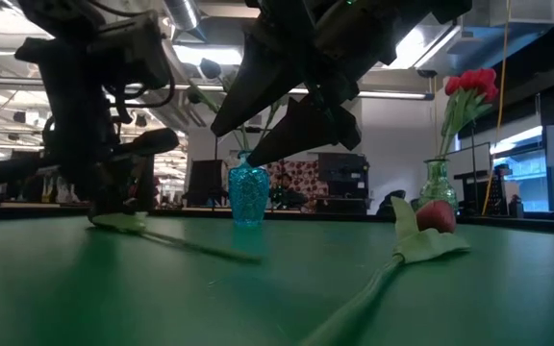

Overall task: Sort flowers into vase by color
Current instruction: Put the pink tulip into the bottom blue vase

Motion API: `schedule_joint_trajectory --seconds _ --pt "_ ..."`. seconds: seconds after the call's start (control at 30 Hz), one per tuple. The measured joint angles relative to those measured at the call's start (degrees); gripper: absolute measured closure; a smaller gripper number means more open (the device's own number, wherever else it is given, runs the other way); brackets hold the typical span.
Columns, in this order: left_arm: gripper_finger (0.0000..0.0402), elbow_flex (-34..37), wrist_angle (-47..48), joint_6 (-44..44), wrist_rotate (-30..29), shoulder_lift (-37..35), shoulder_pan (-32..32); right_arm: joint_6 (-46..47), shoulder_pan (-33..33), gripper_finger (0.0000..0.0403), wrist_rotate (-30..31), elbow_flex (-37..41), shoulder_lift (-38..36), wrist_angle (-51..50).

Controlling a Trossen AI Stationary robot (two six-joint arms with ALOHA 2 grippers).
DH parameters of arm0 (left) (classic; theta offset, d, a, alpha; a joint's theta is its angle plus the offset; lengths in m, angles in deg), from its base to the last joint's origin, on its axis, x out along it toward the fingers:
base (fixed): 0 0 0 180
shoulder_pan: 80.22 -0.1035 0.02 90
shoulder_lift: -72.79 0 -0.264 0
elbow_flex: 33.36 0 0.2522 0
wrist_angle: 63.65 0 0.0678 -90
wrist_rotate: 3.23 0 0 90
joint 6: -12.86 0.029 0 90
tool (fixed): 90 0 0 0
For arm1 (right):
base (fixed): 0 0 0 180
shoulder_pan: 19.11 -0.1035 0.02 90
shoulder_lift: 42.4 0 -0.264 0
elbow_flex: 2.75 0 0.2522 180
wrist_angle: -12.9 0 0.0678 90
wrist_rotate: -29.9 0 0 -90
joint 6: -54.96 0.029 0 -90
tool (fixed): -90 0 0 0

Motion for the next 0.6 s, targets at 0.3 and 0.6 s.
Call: schedule_joint_trajectory --seconds 0.3,0.6 --pt "0.039 0.24 -1.57 7.36 -8.88 -8.77 -0.04 -0.01 -0.02 0.0146 -0.6 0.0 0.0 0.02" --pt "0.0392 0.22 -7.16 44.28 -12.6 -28.37 3.87 -0.04 -0.01 0.0146 -0.62 0.0 0.0 0.0"
